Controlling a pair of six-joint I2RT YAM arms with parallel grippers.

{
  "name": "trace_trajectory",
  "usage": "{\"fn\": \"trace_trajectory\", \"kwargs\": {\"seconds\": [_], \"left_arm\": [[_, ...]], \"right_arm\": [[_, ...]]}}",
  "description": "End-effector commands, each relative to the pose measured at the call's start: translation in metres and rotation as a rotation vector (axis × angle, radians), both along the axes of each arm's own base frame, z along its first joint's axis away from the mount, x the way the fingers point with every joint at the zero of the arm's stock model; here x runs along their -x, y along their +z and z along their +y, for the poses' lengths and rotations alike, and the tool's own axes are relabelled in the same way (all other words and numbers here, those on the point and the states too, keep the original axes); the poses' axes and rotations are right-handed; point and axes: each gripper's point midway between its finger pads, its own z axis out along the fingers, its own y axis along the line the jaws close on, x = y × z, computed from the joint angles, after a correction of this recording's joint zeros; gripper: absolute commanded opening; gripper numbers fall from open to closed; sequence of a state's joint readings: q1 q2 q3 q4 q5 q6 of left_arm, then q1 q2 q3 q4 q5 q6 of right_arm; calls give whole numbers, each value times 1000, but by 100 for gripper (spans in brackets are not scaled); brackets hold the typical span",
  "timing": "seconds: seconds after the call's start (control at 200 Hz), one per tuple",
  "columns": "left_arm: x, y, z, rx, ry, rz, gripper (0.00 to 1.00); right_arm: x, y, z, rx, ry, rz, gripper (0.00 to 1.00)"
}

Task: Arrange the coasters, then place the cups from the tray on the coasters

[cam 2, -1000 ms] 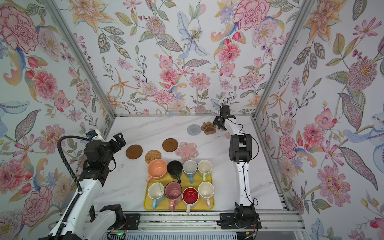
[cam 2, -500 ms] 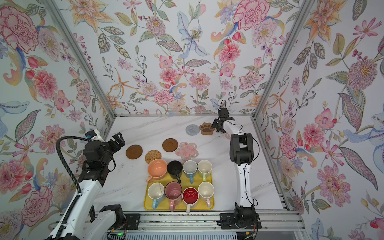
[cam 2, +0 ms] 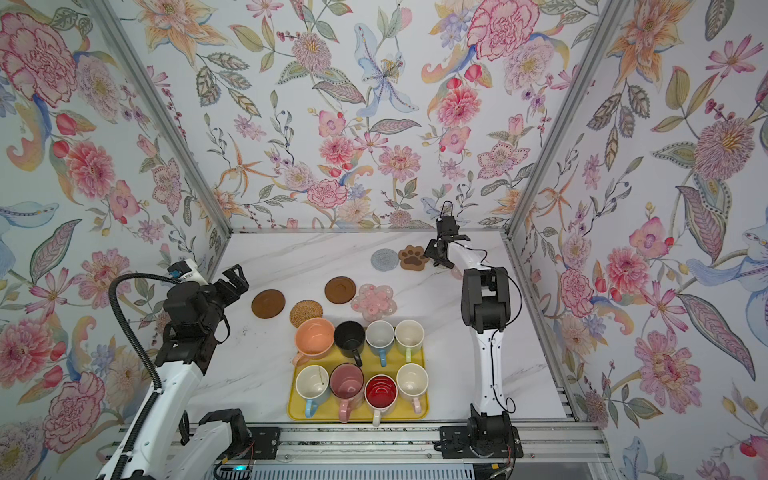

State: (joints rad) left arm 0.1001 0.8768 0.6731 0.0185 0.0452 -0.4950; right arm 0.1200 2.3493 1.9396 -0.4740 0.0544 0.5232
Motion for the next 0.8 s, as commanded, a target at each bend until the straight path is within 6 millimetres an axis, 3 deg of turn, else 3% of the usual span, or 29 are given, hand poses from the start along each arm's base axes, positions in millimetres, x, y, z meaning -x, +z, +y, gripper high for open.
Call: {"fn": "trace_trajectory", "kwargs": {"seconds": [0.0,0.23,0.565,0.796], "left_arm": [[3,9,5,-22,16,-20,99],[1,5,4,-13,10,-18,99],[-2,4,4,-7,3,-22,99],[-5,0,4,0,-1,-22,99]], "right_arm": [[7,42,-30,33,-62,-46,70],[42,27,-69,50,-142,21,70],[118,14,-91,71,-236,72,74],[151,0,-99,106,-264,128,75]]}}
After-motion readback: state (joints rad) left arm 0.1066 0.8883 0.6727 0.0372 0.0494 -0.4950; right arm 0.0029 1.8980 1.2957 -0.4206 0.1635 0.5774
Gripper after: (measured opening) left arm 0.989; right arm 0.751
